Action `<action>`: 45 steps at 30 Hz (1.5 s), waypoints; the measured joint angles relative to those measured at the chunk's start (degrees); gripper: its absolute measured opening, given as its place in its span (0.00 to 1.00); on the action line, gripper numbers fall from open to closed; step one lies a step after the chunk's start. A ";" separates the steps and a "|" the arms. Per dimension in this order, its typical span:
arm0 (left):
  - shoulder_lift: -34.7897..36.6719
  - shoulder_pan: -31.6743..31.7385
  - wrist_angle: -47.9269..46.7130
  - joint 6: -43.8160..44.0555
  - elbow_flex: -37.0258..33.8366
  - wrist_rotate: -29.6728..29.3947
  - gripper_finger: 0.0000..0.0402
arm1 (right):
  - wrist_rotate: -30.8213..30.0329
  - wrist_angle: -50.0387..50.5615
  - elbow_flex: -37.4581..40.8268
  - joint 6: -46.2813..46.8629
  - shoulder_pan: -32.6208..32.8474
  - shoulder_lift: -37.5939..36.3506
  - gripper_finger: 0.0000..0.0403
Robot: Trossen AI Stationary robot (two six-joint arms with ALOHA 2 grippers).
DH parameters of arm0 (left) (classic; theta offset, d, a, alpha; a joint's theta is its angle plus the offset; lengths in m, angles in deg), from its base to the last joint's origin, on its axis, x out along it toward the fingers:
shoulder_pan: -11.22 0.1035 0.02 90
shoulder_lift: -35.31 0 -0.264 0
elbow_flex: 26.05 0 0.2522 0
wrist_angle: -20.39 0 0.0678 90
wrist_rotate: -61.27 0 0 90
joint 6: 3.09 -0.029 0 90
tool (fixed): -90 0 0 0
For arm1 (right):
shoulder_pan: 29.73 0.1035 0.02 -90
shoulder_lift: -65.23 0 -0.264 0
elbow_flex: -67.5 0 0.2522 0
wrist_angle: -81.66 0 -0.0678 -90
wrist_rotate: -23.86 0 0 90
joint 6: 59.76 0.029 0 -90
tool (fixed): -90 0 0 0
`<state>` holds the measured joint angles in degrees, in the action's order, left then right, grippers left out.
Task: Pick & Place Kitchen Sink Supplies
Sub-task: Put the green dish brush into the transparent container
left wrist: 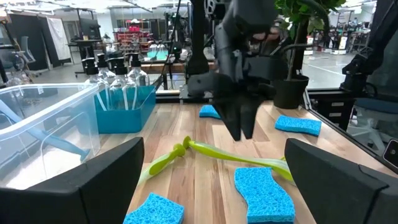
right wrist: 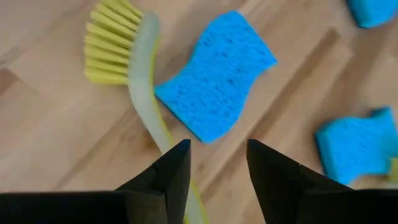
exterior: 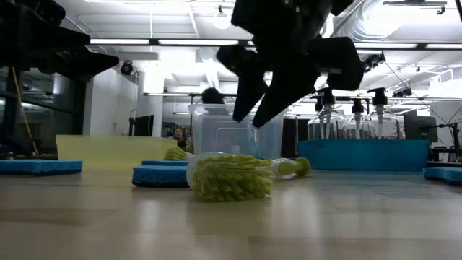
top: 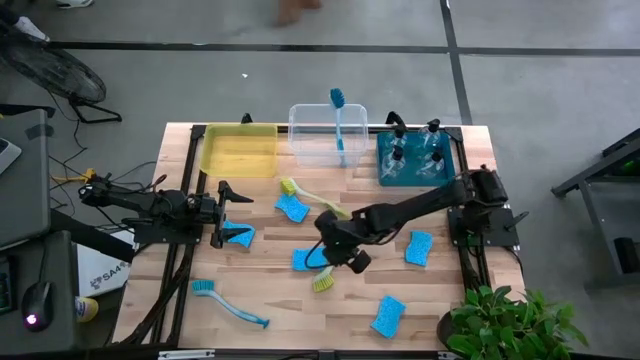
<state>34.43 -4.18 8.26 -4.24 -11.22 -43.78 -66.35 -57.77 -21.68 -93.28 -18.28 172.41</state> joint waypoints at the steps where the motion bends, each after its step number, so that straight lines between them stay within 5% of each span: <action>1: 0.01 0.00 0.02 0.00 0.00 0.01 0.95 | 0.65 0.91 -0.93 -0.02 0.20 0.91 0.37; 25: 0.02 0.00 0.00 0.00 0.01 0.01 0.95 | 3.73 4.15 -4.90 -1.49 3.37 10.35 0.35; 39: 0.02 0.00 0.00 -0.02 0.00 0.02 0.95 | 3.80 3.90 -4.53 3.81 4.80 10.35 0.12; 45: 0.00 0.00 0.00 -0.01 0.00 0.01 0.95 | 3.02 4.69 -4.78 6.44 5.19 9.99 0.11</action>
<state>34.43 -4.18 8.26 -4.25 -11.22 -43.77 -63.33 -53.09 -26.45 -86.83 -13.09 182.40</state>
